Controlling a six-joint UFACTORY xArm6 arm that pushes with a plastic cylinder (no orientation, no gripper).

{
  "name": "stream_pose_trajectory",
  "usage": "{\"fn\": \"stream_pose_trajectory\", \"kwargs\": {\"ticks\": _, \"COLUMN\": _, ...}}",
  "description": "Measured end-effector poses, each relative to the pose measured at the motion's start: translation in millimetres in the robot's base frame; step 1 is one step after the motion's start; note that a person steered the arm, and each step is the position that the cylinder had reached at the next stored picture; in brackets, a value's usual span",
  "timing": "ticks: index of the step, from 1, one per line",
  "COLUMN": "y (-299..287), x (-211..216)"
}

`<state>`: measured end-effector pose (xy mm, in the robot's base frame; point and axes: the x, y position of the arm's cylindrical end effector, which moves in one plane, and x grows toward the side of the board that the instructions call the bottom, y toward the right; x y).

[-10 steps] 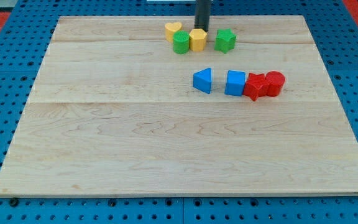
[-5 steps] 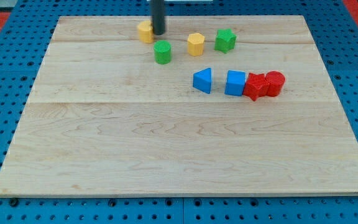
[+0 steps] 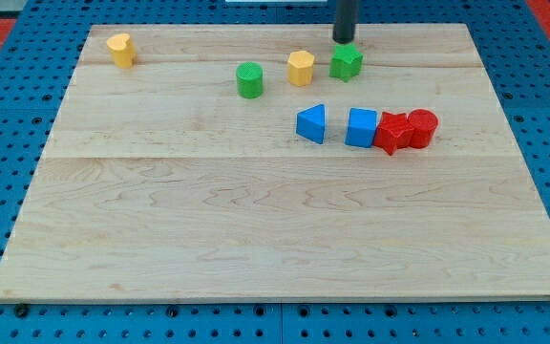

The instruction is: Move the yellow blocks to the top left of the board

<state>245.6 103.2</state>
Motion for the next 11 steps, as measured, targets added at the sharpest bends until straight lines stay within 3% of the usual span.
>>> {"fn": "stream_pose_trajectory", "kwargs": {"ticks": 1, "y": -1.1, "x": 29.9}}
{"fn": "stream_pose_trajectory", "kwargs": {"ticks": 2, "y": 6.1, "x": 30.1}}
{"fn": "stream_pose_trajectory", "kwargs": {"ticks": 3, "y": 70.4, "x": 46.2}}
{"fn": "stream_pose_trajectory", "kwargs": {"ticks": 4, "y": 9.9, "x": 64.7}}
{"fn": "stream_pose_trajectory", "kwargs": {"ticks": 7, "y": -183.6, "x": 17.6}}
{"fn": "stream_pose_trajectory", "kwargs": {"ticks": 9, "y": -169.5, "x": -21.0}}
{"fn": "stream_pose_trajectory", "kwargs": {"ticks": 10, "y": -245.2, "x": -22.2}}
{"fn": "stream_pose_trajectory", "kwargs": {"ticks": 11, "y": -296.0, "x": 4.1}}
